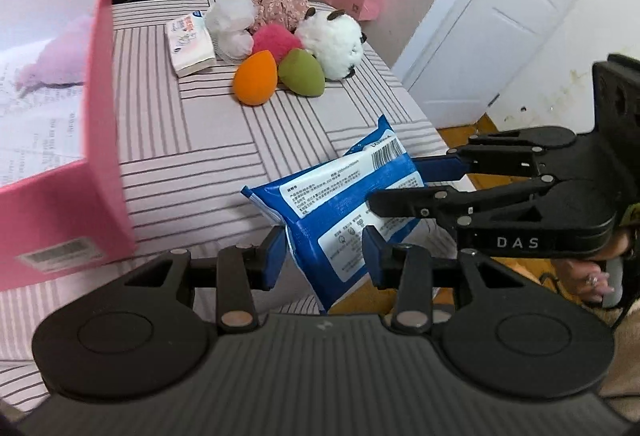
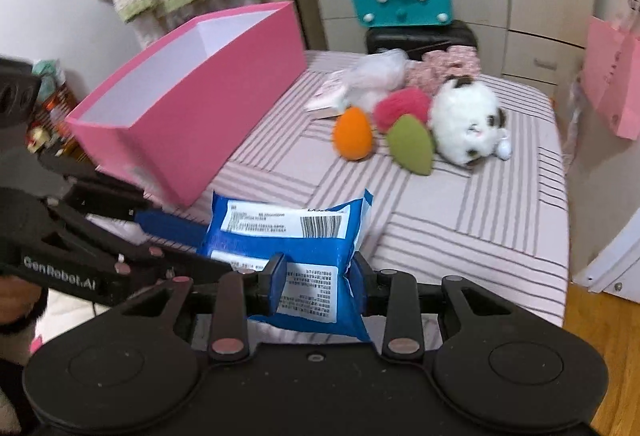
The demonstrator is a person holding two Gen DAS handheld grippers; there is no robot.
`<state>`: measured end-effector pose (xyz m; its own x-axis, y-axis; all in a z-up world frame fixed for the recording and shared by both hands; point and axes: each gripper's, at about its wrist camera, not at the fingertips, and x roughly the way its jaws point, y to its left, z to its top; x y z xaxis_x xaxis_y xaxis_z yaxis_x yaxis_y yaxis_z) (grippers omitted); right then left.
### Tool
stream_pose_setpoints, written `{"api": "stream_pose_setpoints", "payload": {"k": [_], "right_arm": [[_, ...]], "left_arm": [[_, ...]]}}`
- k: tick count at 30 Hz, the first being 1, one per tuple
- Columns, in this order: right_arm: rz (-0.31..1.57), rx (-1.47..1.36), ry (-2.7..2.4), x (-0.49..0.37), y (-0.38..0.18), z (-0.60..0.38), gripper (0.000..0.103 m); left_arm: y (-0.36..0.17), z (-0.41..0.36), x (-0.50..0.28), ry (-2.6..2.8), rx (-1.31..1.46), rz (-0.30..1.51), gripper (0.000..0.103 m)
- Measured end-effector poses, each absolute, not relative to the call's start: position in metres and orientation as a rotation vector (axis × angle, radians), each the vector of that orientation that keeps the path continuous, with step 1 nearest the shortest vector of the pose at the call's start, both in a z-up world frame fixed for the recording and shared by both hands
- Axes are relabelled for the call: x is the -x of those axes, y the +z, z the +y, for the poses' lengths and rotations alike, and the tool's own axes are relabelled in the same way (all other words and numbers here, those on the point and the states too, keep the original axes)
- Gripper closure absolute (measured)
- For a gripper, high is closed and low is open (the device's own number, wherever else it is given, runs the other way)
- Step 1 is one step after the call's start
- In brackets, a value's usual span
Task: Organize soft objects
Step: 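Lift the blue wipe packet with the left tool and carry it over the box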
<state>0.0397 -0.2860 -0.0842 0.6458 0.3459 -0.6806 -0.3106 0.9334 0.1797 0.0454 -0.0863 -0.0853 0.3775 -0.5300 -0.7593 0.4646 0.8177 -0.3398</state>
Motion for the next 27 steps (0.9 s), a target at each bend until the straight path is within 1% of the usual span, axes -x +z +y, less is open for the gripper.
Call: {"api": "stream_pose_setpoints", "payload": {"k": [6,12,22,27], "right_arm": [[0.855,-0.051,0.461,-0.038,-0.079,-0.263,0.063],[0.901,-0.044,0.539,-0.035,-0.071,-0.234,0.063],[0.867,-0.023,0.67,-0.034,-0.047,-0.19,0.063],[0.812,-0.011,0.712,-0.037,-0.025,-0.176,0.063]], "left_arm": [[-0.072,-0.059,-0.032,-0.639,0.068,1.056,0.064],[-0.051,-0.035,-0.012,-0.602,0.009,1.023,0.064],[-0.026,0.011,0.008,-0.497,-0.009,0.949,0.064],[-0.011,0.029,0.015,-0.45,-0.009,0.903,0.064]]}}
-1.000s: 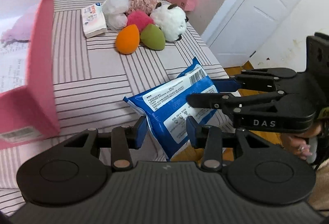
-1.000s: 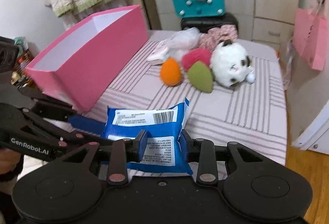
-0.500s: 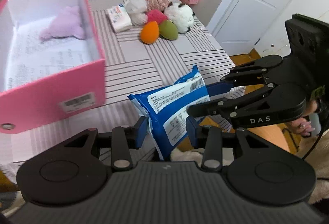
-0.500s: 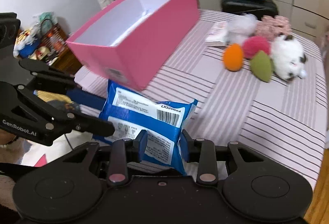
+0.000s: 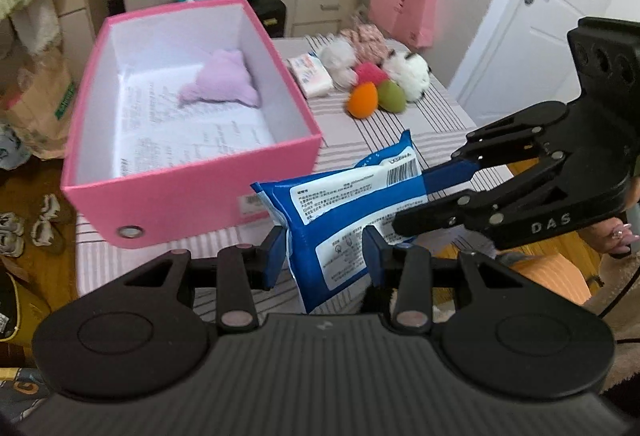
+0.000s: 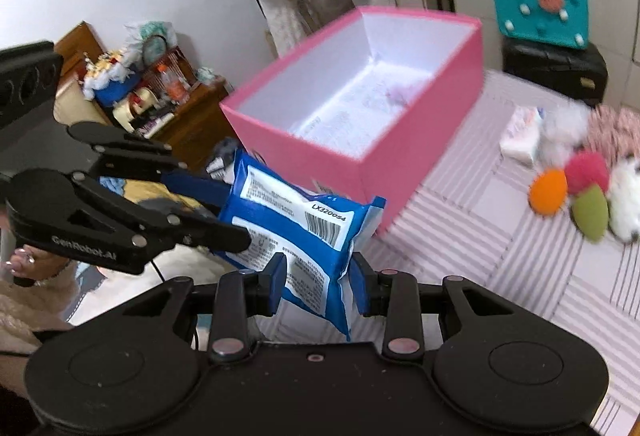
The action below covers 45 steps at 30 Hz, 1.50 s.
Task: Organize soft objects
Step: 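Lift the blue wipe packet with the left tool and carry it over the box, then lower the packet into the box and open the left tool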
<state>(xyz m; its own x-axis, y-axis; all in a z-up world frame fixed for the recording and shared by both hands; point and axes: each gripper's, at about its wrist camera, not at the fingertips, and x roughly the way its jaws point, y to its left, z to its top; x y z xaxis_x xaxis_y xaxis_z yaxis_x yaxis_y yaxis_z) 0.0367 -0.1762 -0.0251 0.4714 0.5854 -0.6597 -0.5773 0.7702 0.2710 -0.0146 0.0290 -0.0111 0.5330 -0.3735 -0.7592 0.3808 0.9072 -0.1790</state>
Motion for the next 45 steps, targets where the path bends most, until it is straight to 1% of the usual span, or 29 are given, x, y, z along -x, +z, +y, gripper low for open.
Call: {"api": "stream_pose_setpoints", "payload": {"k": [6,11,12,13,15,17,19,27,36,39,45], "right_arm": [[0.743,0.019,0.75,-0.05,0.003,-0.161,0.063],[0.67,0.045,0.773,-0.072,0.022,-0.148,0.064],[0.663,0.05,0.78,-0.077,0.025,-0.145,0.066],[0.659,0.057,0.783,-0.082,0.027,-0.142,0.071],[0.655,0.051,0.785,-0.098,0.031,-0.139,0.076],[0.651,0.053,0.771,-0.114,0.032,-0.135,0.079],[0.637,0.069,0.746,-0.128,0.032,-0.132,0.081],[0.607,0.098,0.699,-0.198,0.023,-0.116,0.081],[0.684,0.013,0.699,-0.275,-0.004,-0.114,0.081],[0.714,0.001,0.694,-0.29,-0.014,-0.111,0.081],[0.786,-0.013,0.683,-0.311,-0.028,-0.105,0.081]], "left_arm": [[0.011,0.046,0.012,-0.369,-0.024,0.809,0.064],[0.028,0.061,-0.014,-0.287,-0.016,0.733,0.064],[0.03,0.065,-0.02,-0.271,-0.012,0.721,0.064],[0.032,0.068,-0.028,-0.255,-0.016,0.707,0.064],[0.032,0.074,-0.042,-0.226,-0.006,0.688,0.063],[0.03,0.079,-0.059,-0.21,0.001,0.683,0.063],[0.025,0.081,-0.077,-0.195,0.015,0.685,0.063],[0.007,0.088,-0.14,-0.108,0.007,0.665,0.062],[-0.017,0.092,-0.206,-0.055,-0.05,0.699,0.062],[-0.023,0.088,-0.217,-0.042,-0.101,0.696,0.062],[-0.038,0.086,-0.237,-0.018,-0.113,0.761,0.062]]}}
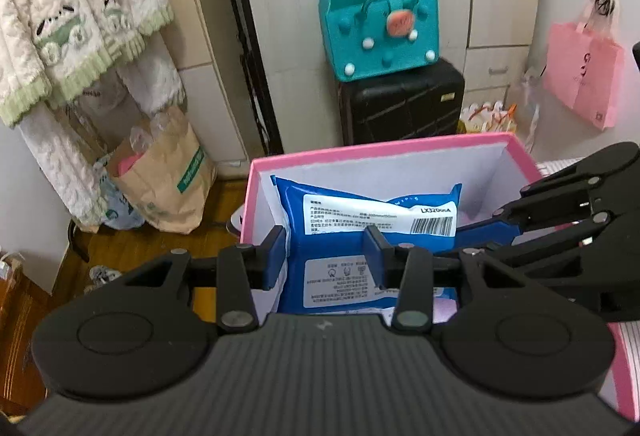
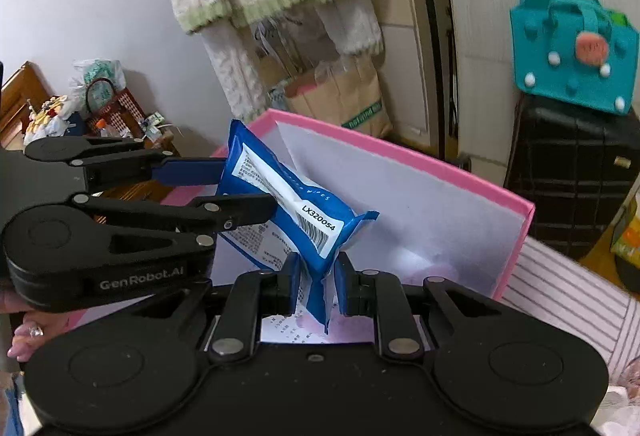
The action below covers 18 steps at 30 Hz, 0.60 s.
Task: Organize soft objects
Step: 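Lower the packet into the box and open the left tool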
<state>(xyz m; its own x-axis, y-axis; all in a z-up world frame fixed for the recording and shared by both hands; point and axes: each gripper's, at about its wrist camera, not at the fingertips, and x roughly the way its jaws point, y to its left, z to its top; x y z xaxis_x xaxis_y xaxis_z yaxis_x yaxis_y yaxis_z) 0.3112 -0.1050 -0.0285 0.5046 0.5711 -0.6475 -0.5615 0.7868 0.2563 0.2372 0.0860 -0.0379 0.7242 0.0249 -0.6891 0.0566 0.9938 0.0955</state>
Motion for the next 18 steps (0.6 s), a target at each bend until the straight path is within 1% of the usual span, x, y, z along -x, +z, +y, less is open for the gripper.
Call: {"api": "stream_pose_setpoints", "payload": {"k": [8,10,13,18], "right_arm": [[0.802,0.049,0.655,-0.32,-0.032,-0.1,0.08],[0.791,0.089,0.64,-0.318,-0.031,-0.096,0.079],[0.757,0.139,0.622,-0.313,-0.027,-0.093,0.078],[0.73,0.145,0.612,-0.305,-0.019,-0.096,0.078]], "left_arm": [[-0.047,0.08,-0.248,0.009,-0.144,0.812,0.064],[-0.048,0.08,-0.25,0.018,-0.151,0.815,0.064],[-0.046,0.078,-0.246,0.056,-0.185,0.755,0.061],[-0.035,0.078,-0.232,0.05,-0.188,0.707,0.06]]}}
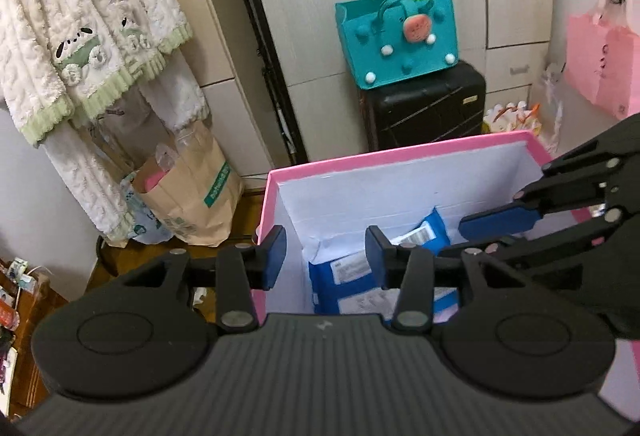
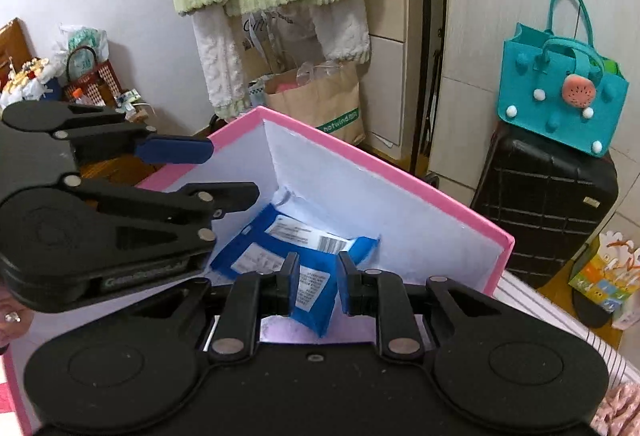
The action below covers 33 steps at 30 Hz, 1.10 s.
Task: Organize soft objects
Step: 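Lower the packet into the box and open the left tool, then raise the left tool out of the box toward the remaining items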
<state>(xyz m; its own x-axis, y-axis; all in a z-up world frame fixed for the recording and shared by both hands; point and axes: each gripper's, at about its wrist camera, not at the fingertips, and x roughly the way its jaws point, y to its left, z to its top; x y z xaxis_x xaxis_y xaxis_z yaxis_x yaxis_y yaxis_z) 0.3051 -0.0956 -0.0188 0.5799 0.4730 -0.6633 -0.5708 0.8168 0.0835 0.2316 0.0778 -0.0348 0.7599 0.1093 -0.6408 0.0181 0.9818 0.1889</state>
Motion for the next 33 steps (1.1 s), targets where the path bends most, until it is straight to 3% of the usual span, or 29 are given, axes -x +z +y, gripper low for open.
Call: {"api": "stream_pose_setpoints", "payload": {"k": [10,20,33], "right_arm": [[0.74,0.138,0.621,-0.269,0.003,-0.107,0.078],[0.723,0.148,0.618,-0.207,0.033,-0.129,0.078],[0.727,0.165,0.573,-0.143,0.053,-0.173,0.075]], "left_arm": [[-0.002,0.071,-0.194,0.041,-0.261,0.707,0.054],[0.023,0.067,-0.154,-0.055,-0.17,0.849,0.052],[0.053,0.032,-0.101,-0.155,-0.256,0.9,0.041]]}}
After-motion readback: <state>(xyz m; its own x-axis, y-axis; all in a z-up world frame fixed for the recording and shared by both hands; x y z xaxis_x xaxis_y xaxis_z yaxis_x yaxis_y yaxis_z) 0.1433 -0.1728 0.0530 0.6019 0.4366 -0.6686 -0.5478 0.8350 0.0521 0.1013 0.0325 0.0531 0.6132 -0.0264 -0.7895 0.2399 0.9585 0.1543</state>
